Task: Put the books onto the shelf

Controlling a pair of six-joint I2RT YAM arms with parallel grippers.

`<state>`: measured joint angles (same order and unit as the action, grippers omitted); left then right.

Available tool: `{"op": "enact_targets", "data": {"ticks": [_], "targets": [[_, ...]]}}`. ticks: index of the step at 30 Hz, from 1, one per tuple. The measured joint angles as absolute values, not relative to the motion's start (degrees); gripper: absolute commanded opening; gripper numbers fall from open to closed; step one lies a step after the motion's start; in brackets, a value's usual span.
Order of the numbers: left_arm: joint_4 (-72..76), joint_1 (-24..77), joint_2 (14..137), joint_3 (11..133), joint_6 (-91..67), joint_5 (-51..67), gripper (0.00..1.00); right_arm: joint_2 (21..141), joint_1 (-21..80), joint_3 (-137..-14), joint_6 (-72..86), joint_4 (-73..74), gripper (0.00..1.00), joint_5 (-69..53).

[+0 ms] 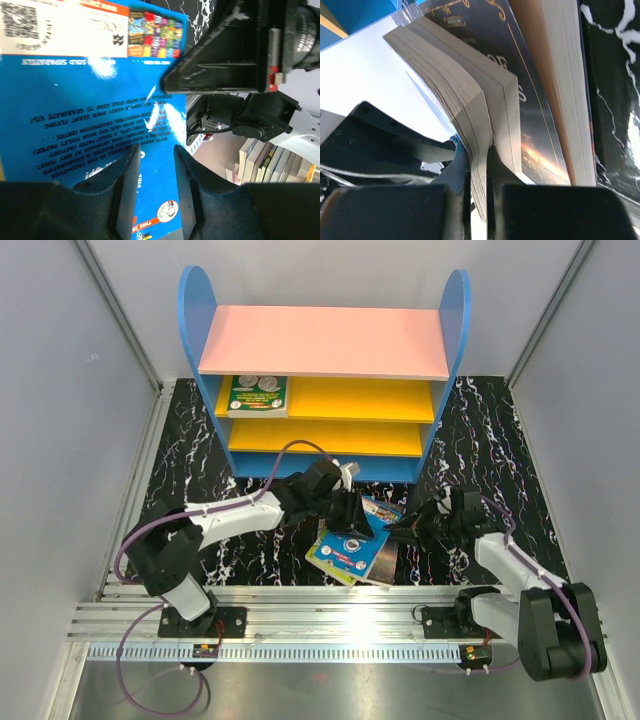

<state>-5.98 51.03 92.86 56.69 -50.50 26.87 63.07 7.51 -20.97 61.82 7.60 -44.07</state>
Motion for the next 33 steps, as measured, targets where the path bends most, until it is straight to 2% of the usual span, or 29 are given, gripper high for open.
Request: {"op": "enact_targets", "data": {"ticks": [3,8,11,12,14,15,19,27,33], "targets": [[-8.0,51.1,92.8,57.8,-49.8,26.7,0.37,59.3,7.6,-21.0,60.8,11.1,0.0,-43.1],[-17.1,51.2,91.2,62.6,-45.7,23.8,0.51,52.7,7.6,-24.3,58.5,21.7,0.0,-42.5],[-22.3,51.2,88.3,65.6,-43.0,21.1,0.65,48.8,7.6,-28.2,57.6,28.3,0.0,-42.4],[-23.9,51.2,86.9,66.5,-42.0,20.1,0.72,47.7,7.6,-29.3,57.4,29.9,0.0,-42.4],[-26.4,51.2,83.9,68.0,-40.2,18.0,0.77,45.7,7.6,-31.7,57.3,33.4,0.0,-42.5],[-27.8,51.2,82.3,68.5,-39.4,16.8,0.84,45.1,7.6,-32.7,57.2,34.8,0.0,-42.5],[-33.7,52.1,77.4,71.3,-35.8,10.8,0.99,44.5,7.6,-37.2,57.2,40.8,0.0,-42.4],[-45.9,66.7,75.9,85.3,-27.8,-6.0,0.99,49.3,7.6,-42.0,56.2,47.6,0.0,-41.1],[-54.0,78.3,86.2,99.1,-25.4,-16.6,0.99,54.2,7.7,-47.9,52.2,53.9,0.0,-39.3]]}}
